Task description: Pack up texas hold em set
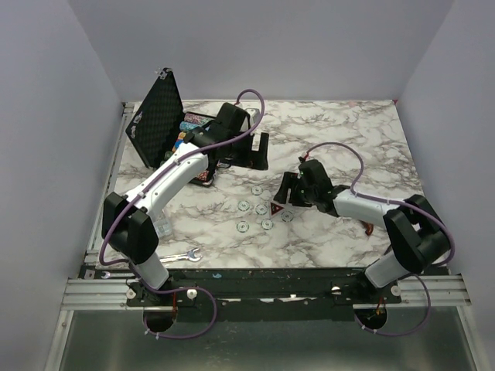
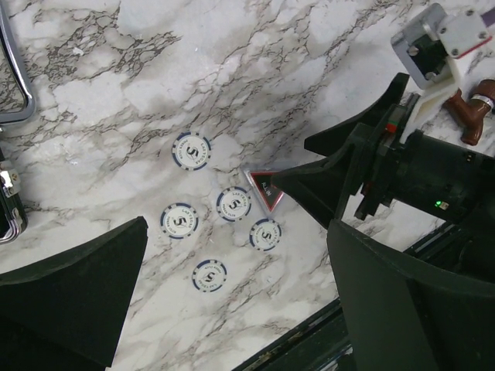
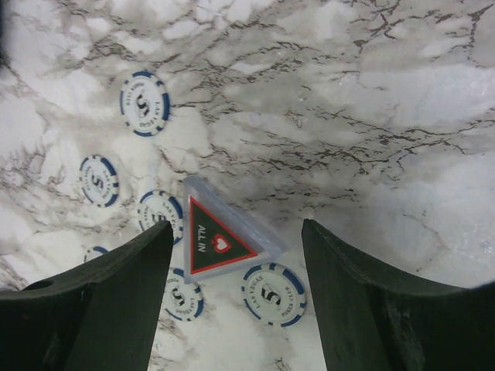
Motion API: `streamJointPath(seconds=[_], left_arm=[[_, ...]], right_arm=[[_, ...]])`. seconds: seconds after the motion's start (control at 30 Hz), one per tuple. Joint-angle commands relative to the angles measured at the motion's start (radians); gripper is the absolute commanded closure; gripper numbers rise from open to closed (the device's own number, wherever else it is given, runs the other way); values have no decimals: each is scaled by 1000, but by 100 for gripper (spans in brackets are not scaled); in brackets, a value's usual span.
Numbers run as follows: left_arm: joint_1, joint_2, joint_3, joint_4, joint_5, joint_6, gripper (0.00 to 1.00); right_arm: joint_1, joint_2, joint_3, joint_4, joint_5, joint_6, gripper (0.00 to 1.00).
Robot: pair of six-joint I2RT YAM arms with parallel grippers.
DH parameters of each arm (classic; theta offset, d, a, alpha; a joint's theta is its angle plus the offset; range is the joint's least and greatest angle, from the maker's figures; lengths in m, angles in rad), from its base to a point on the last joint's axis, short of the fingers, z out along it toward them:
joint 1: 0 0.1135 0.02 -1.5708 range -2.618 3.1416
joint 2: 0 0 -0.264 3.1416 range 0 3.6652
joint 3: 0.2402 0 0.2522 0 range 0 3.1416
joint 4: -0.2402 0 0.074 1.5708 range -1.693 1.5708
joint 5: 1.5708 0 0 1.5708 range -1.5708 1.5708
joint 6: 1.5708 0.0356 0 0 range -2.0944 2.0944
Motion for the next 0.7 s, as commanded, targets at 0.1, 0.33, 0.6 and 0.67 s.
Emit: streamJointPath(seconds=[0.1, 0.33, 0.6, 0.67], left_arm=[[-11, -30, 8, 11, -18, 2, 1], [-11, -30, 9, 9, -26, 8, 1], [-14, -25, -6, 18, -55, 14, 2], [-27, -12, -9, 16, -70, 26, 3]], right_arm=[[-12, 84, 5, 33, -143, -21, 30], [-11, 28, -78, 80, -297, 48, 33], [-9, -42, -174, 282, -491, 101, 33], [-9, -114, -173, 189, -353, 107, 33]])
